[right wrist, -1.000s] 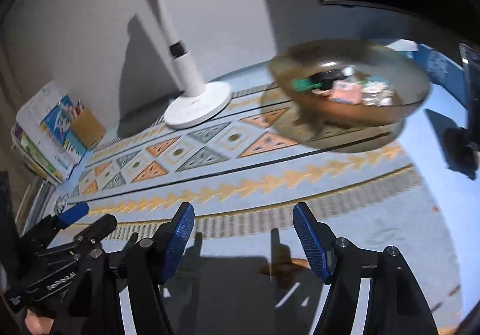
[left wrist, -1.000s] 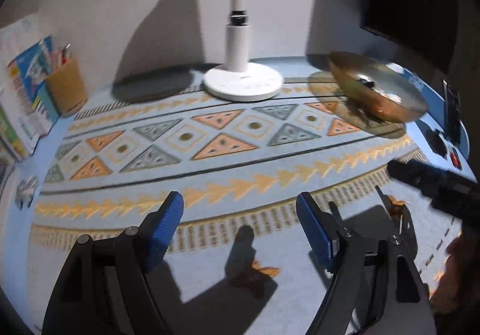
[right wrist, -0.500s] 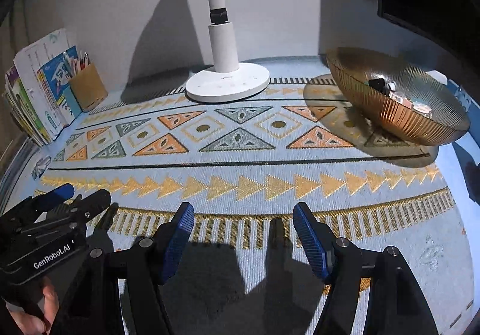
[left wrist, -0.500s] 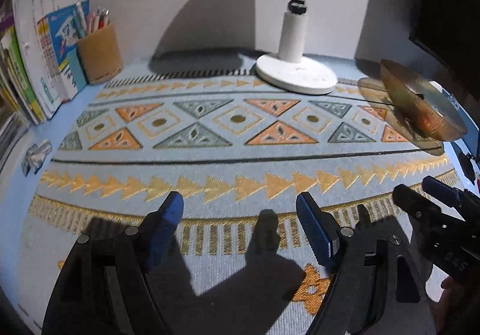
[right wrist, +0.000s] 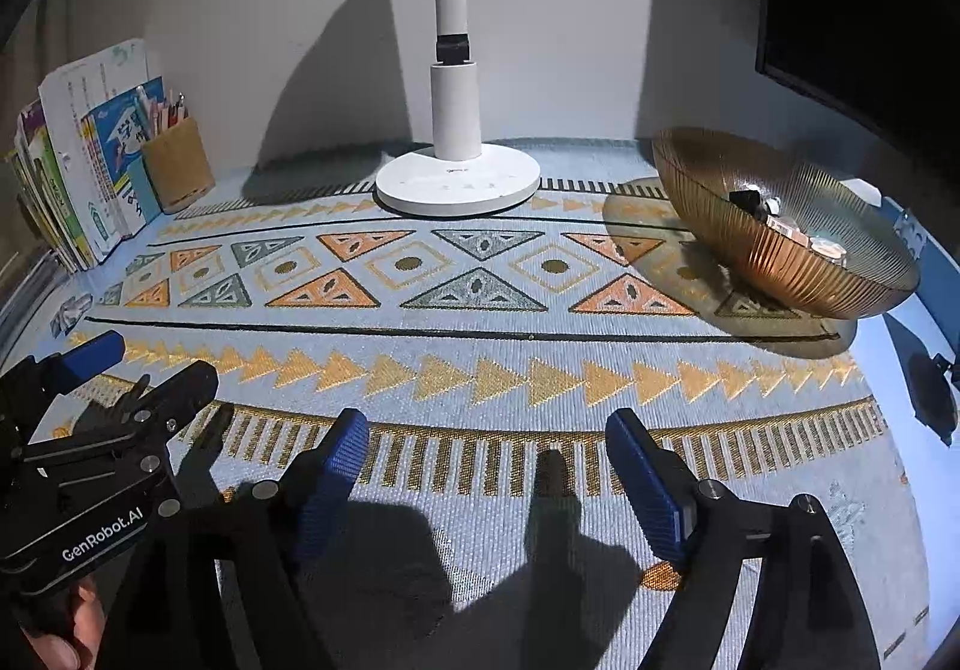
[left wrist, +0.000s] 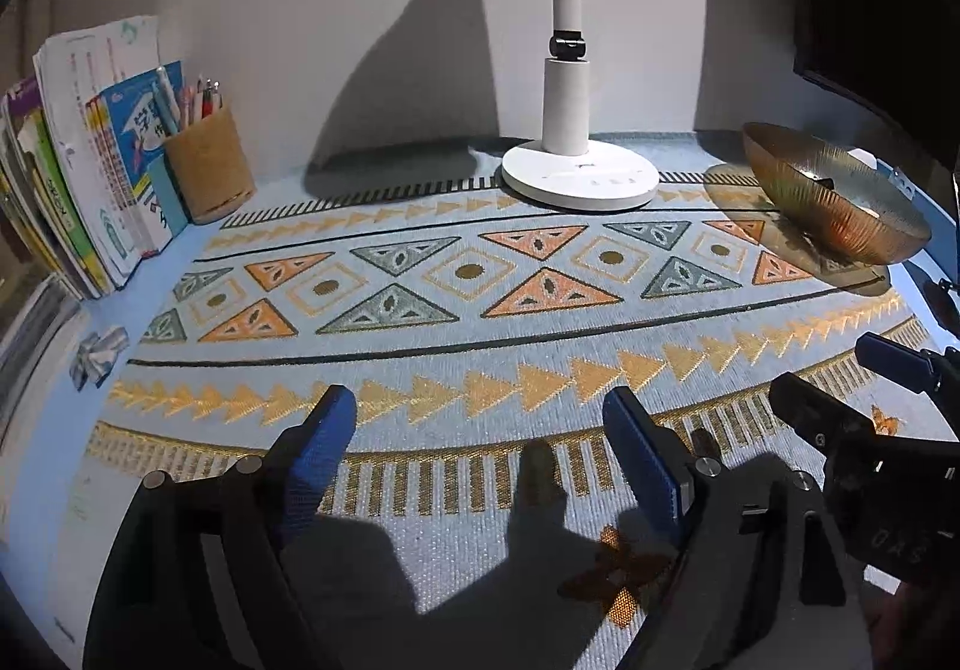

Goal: Organize rigid objects

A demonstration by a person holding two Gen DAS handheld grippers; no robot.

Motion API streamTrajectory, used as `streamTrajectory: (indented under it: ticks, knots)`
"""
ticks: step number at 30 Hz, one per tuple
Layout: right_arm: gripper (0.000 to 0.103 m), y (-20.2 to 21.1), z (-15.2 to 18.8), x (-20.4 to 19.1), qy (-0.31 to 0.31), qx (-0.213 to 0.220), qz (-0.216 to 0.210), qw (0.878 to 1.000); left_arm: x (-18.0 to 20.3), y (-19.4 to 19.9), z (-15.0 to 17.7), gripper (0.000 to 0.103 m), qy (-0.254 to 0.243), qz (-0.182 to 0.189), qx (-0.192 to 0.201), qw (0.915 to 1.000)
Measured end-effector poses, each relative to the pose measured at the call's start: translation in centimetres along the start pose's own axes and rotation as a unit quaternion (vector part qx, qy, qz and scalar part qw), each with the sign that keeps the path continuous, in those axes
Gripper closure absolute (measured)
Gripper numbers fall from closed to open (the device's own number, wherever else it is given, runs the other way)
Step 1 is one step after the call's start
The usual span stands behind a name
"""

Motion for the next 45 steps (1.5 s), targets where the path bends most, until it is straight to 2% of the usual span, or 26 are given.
streamTrajectory:
  ticks: [35,45]
  knots:
    - [0.023,-0.16,0.13,0.13,0.005,-0.005,0.004,1.0,0.11,0.08,0.15,0.019,0.008,0.002,-0.004,1.0]
    - [0.023,-0.17,0.07,0.02,0.005,-0.006,0.005,1.0,0.16,-0.42,0.2,0.019,0.009,0.001,-0.02,0.9998]
Point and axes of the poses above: each gripper's, at about its wrist camera, not at the fingertips, and y roughly against the way its jaws point, x to its right, z to its underside, the point moved 1 cm from there along -y, roughly the way its jaws point, and after that the axes turned 9 degrees about y, right-handed, at the moved point
